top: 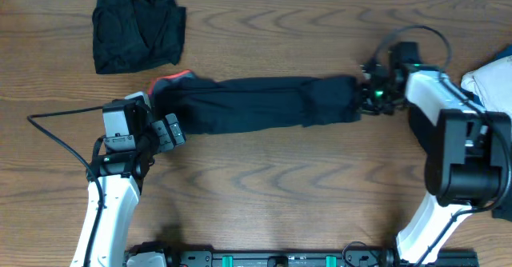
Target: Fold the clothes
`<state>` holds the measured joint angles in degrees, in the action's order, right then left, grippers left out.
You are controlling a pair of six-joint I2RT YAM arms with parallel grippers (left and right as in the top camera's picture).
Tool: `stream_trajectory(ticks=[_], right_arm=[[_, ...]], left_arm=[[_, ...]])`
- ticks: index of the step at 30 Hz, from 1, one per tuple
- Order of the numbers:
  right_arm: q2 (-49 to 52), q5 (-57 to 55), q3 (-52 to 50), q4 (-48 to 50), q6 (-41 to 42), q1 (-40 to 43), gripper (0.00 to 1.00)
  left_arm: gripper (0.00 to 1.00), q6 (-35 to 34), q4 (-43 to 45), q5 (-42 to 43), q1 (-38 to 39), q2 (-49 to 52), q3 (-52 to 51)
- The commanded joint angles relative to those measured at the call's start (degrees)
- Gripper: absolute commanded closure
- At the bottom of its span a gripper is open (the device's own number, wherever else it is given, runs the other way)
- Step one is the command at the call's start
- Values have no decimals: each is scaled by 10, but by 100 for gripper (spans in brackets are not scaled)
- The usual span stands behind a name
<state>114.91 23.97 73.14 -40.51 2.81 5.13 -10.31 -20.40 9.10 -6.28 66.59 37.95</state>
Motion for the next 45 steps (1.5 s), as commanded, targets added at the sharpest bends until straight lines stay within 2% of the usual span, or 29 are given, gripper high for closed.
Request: stream_trajectory(ticks=[1, 7, 13, 18, 24, 34, 39, 45], right_arm=[[-7, -55, 28, -24, -7, 38, 99], [-23, -141, 84, -92, -12, 68, 99], [-56, -180, 182, -164, -12, 49, 99], [-73, -204, 226, -184, -12, -14, 99], [-67, -257, 225, -185, -4, -130, 99], [-43, -259, 216, -160, 10, -296, 98], [-23, -262, 215, -159, 8, -332, 99], [-18, -287, 215, -176, 8, -313, 99]], left_arm=[[2, 3, -2, 8, 0, -4, 5], [2, 3, -1, 8, 0, -4, 5], [2, 3, -1, 8, 0, -4, 5], [2, 3, -1, 8, 0, -4, 5], [2, 3, -1, 8, 0, -4, 5], [2, 3, -2, 8, 0, -4, 5], [2, 3, -4, 8, 0, -4, 5], [2, 3, -6, 8, 0, -4, 5]])
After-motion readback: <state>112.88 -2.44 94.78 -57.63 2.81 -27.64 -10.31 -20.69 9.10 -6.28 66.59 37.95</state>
